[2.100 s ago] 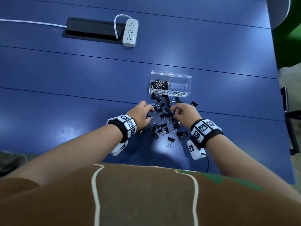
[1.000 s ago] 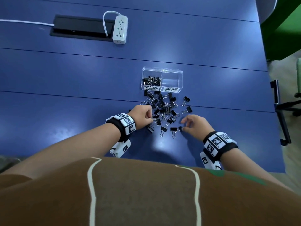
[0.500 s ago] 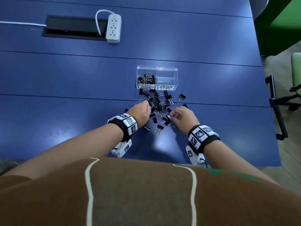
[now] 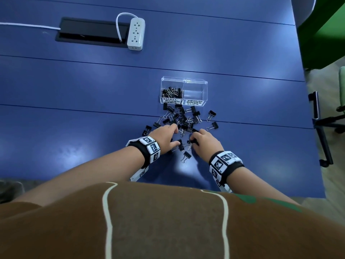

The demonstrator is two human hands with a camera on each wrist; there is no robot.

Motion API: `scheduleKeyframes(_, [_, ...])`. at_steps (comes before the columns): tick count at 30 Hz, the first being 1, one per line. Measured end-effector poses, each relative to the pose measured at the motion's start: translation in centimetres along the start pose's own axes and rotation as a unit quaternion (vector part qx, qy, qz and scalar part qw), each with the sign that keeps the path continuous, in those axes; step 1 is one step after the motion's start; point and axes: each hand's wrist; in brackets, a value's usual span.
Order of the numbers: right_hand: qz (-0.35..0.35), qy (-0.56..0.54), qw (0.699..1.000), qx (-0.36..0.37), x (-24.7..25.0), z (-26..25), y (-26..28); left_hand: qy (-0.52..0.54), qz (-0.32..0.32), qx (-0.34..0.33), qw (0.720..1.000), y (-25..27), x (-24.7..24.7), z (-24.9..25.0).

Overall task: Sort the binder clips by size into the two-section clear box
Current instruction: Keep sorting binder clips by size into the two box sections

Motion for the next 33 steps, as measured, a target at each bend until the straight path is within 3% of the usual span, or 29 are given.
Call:
scheduleKeyframes(11, [-0.013,-0.012,0.999,0.052,0.3,0.4,-0.1,-0.022,-0.028,-0.044,0.998,0.1,-0.3,0.6])
scheduleKeyframes(18, [0.001,-0.064,0.998,0.025,0.9,1.5,-0.2,0.006,0.035,-0.020,0.999,-1.5,1.0,1.7])
scheduleKeyframes(26, [-0.017,-0.037,0.994,0.106,0.3,0.0,0.0,-0.071,0.009,-0.050,0.996,-3.1,0.9,1.8])
scheduleKeyframes(33, [-0.043,-0.009,0.994,0.097,-0.2,-0.9,0.0,-0.068,0.032,-0.047,0.996,-2.2,1.2,0.3])
Point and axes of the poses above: each hand's wrist, its own y-axis away from the middle knuckle, its own x-axis out of the back of the hand, z = x × y, and after that the axes turned 12 degrees about z, right-handed
